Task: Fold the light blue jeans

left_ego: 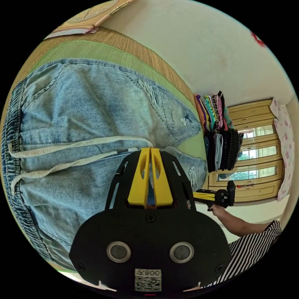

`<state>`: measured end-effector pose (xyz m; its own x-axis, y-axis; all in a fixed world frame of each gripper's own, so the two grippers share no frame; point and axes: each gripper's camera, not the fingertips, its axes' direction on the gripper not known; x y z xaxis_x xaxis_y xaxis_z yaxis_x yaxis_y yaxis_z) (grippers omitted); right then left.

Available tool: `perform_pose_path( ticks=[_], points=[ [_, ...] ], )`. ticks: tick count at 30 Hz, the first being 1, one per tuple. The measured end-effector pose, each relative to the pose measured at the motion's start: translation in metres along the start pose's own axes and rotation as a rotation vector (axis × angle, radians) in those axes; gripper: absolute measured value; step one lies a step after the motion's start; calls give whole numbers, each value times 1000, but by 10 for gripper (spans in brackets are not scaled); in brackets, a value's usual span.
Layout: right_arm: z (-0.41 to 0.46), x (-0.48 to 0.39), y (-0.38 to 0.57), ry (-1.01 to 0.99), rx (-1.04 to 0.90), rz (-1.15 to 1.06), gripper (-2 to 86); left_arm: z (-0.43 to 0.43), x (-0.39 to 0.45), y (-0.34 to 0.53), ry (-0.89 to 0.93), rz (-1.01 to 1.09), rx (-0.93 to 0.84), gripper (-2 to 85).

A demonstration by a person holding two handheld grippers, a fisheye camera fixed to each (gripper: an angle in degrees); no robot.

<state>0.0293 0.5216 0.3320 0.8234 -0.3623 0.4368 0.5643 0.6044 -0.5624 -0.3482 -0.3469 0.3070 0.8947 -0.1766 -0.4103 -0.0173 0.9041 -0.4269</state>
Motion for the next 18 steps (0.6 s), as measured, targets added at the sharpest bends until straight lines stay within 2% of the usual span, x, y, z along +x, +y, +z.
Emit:
perform_pose_path(
  ticks=[6,9,13,15,18],
  points=[
    [-26,7,8,-44,62,-38,0,-48,24,5,4,140,98,1],
    [-50,6,-9,-77,172,-84,0,-75,9,10,-85,89,148,1],
    [-65,-11,-72,-95,285,-205,1,-85,-28,13,-187,-105,128,2],
    [-59,-21,-101,-91,290,-245,1,-81,-34,14,-165,-122,92,2],
    [-28,-25,-138,-76,208,-254,1,-91,-28,13,-128,-118,135,6]
  ],
)
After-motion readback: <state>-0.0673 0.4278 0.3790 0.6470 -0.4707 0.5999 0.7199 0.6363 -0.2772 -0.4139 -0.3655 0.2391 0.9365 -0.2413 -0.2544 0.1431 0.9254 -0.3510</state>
